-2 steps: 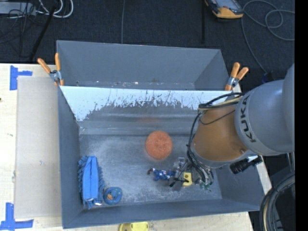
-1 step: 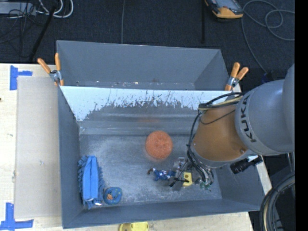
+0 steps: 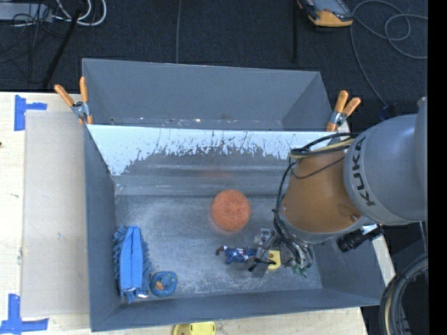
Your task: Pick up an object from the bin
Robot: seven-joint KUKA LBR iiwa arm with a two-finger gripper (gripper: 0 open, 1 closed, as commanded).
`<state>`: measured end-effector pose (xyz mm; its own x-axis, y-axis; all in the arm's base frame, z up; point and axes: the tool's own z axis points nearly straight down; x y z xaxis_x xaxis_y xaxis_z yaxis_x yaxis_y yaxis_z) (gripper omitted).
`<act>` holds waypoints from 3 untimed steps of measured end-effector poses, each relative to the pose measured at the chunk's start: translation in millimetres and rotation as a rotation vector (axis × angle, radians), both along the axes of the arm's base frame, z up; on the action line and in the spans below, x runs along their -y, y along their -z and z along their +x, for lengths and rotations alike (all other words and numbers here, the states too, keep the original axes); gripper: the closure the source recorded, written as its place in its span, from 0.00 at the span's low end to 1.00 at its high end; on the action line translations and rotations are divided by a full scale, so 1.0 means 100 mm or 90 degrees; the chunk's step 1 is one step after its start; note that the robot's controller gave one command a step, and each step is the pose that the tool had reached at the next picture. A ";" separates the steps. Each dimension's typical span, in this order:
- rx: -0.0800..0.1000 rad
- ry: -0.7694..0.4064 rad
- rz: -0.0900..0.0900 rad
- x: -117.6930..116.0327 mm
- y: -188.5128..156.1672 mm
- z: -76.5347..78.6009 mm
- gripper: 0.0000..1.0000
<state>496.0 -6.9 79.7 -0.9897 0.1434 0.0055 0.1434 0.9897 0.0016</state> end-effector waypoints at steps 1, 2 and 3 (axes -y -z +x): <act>-0.001 0.000 -0.001 0.00 -0.19 -0.01 1.00; 0.003 0.000 -0.001 0.01 -0.31 0.01 1.00; 0.003 0.000 -0.001 0.01 -0.36 0.01 1.00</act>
Offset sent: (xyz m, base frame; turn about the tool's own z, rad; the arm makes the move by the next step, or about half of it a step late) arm 0.0001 -0.0003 0.0312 0.0000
